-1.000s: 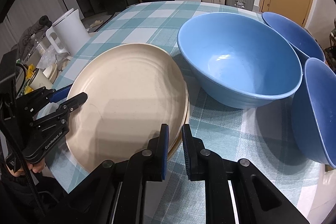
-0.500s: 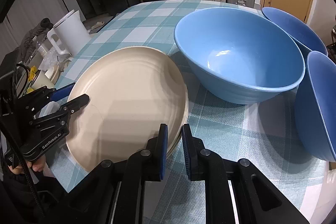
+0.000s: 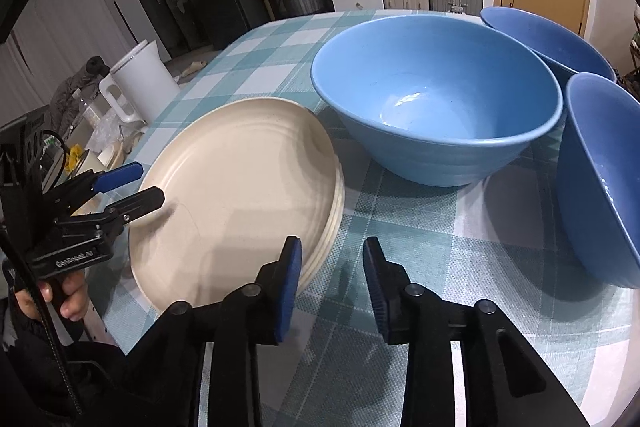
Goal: Organize plates and bowls
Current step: 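Lower the held cream plate onto the plate stack and open the left gripper, then move the left gripper past the plates to the light-blue bowls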
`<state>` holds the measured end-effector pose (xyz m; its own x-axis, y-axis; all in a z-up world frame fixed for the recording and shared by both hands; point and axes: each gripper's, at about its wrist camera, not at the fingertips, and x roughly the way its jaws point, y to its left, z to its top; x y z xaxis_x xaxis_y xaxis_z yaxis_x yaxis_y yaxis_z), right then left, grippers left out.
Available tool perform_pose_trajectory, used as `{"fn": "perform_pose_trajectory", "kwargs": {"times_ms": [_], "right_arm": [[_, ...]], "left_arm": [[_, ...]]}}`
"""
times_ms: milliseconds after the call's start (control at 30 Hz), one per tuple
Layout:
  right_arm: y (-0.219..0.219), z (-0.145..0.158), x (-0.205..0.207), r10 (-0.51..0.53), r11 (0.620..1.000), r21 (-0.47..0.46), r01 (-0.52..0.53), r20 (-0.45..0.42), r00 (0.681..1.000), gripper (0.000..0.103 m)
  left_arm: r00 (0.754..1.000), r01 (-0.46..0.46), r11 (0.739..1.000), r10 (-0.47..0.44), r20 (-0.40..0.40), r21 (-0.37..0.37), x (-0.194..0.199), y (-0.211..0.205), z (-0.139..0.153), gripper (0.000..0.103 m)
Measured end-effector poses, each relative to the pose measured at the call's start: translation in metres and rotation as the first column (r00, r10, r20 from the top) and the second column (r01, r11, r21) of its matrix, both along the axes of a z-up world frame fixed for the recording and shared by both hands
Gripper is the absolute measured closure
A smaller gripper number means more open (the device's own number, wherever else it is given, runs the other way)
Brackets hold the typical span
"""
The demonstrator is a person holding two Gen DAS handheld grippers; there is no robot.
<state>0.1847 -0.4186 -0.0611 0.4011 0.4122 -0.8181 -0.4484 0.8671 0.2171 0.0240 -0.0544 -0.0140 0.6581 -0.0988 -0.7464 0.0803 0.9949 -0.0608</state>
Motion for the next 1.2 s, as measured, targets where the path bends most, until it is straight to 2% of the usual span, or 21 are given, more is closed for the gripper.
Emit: {"fn": "perform_pose_trajectory", "kwargs": {"times_ms": [67,100,167,267,333,367,467,933,1200], "right_arm": [[-0.005,0.002,-0.003,-0.005,1.0,0.025,0.005,0.011,1.0,0.045],[-0.008,0.003,-0.005,-0.009,0.999,0.04,0.008,0.018,1.0,0.04],[-0.015,0.008,-0.01,-0.021,0.996,0.082,0.018,0.04,0.999,0.022],[-0.027,0.017,-0.018,-0.043,0.989,0.144,0.032,0.072,0.996,0.009],[-0.031,0.023,-0.024,-0.053,0.987,0.158,0.036,0.106,0.993,0.005],[-0.034,0.026,-0.026,-0.061,0.986,0.164,0.04,0.127,0.99,0.004],[-0.04,0.037,-0.034,-0.069,0.984,0.173,0.039,0.174,0.982,0.004],[-0.085,0.101,-0.055,-0.141,0.978,0.195,0.079,0.328,0.934,0.003],[-0.118,0.152,-0.056,-0.194,0.955,0.285,0.086,0.376,0.906,0.003]], "left_arm": [[1.0,0.02,1.0,-0.02,0.014,-0.022,-0.003,-0.002,0.006,0.027],[0.999,0.028,0.999,-0.028,0.018,-0.032,-0.004,-0.003,0.008,0.025],[0.999,0.044,0.997,-0.043,0.028,-0.062,-0.006,-0.005,0.014,0.023],[0.998,0.063,0.992,-0.059,0.036,-0.109,-0.006,-0.007,0.022,0.017],[0.997,0.067,0.988,-0.061,0.048,-0.138,-0.007,-0.008,0.028,0.008],[0.997,0.065,0.987,-0.058,0.054,-0.146,-0.007,-0.008,0.031,0.001],[0.995,0.073,0.984,-0.062,0.074,-0.164,-0.008,-0.012,0.041,0.001],[0.98,0.135,0.985,-0.117,0.159,-0.105,-0.001,-0.055,0.094,0.001],[0.97,0.159,0.984,-0.139,0.201,-0.084,0.01,-0.078,0.128,0.001]]}}
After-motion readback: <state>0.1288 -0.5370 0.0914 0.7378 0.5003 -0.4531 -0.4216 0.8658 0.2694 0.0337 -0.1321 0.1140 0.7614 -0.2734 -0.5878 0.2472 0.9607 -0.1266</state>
